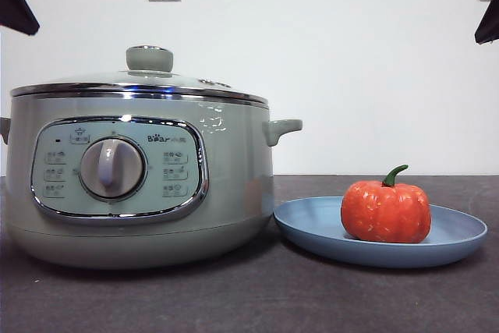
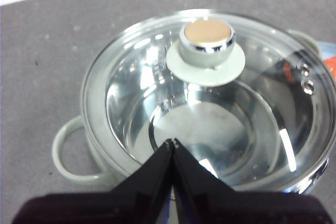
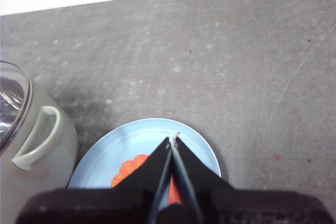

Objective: Take the pumpkin out from the steamer,put the pumpkin in the blue plate,close the lid

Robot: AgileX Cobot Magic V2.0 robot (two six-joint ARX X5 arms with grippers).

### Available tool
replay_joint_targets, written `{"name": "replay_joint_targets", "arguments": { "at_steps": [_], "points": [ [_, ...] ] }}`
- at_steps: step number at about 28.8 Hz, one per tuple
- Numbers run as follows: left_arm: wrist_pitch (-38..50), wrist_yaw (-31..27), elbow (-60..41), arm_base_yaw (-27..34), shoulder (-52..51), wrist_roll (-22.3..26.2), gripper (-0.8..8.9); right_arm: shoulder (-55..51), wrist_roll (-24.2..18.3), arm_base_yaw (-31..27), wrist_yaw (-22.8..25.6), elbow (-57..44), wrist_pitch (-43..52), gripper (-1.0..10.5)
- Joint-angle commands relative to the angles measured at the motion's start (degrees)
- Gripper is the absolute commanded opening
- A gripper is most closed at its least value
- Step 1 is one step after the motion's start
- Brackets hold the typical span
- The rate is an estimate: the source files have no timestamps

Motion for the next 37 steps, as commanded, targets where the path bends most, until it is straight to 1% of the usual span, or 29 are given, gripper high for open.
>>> {"name": "replay_joint_targets", "arguments": {
  "at_steps": [1, 9, 11, 13, 16, 18, 23, 25, 27, 30, 33, 37],
  "points": [
    [0.02, -0.17, -0.13, -0.22, 0.13, -0.57, -0.04, -0.09, 1.33, 0.0, 0.17, -0.17, 0.5, 0.0],
    [-0.79, 0.04, -0.13, -0.26, 0.04, -0.5, -0.04, -0.09, 1.36, 0.0, 0.2, -0.17, 0.48, 0.0],
    [-2.14, -0.52, -0.15, 0.35, -2.43, 2.19, -0.04, -0.09, 1.33, 0.0, 0.2, -0.17, 0.48, 0.0],
    [-3.96, 0.11, -0.15, 1.88, -6.03, 3.13, -0.04, -0.09, 1.36, 0.0, 0.2, -0.17, 0.44, 0.0],
    [-5.44, 0.09, -0.59, 6.34, -13.09, 2.6, -0.04, -0.09, 1.36, 0.0, 0.2, -0.17, 0.42, 0.0],
    [-4.5, 0.07, -1.7, 10.88, -17.79, 2.62, -0.04, -0.09, 1.33, 0.0, 0.17, -0.17, 0.42, 0.0],
    [1.22, 0.15, -7.45, 23.23, -26.27, 2.67, -0.04, -0.09, 1.33, 0.0, 0.17, -0.17, 0.39, 0.0],
    [4.33, 2.21, -10.99, 27.45, -28.96, 2.69, -0.04, -0.09, 1.33, 0.0, 0.2, -0.17, 0.39, 0.0],
    [7.63, 5.92, -15.17, 31.34, -31.58, 2.67, -0.03, -0.09, 1.33, 0.0, 0.2, -0.17, 0.39, 0.0],
    [11.93, 9.97, -21.33, 35.1, -34.36, 2.62, -0.04, -0.09, 1.36, 0.0, 0.2, -0.17, 0.39, 0.0],
    [13.62, 13.16, -26.71, 37.2, -36.48, 2.43, -0.04, -0.09, 1.33, 0.0, 0.2, -0.17, 0.39, 0.0],
    [14.27, 13.57, -32.41, 38.6, -38.95, 0.98, -0.04, -0.09, 1.36, 0.0, 0.2, -0.17, 0.39, 0.0]
  ]
}}
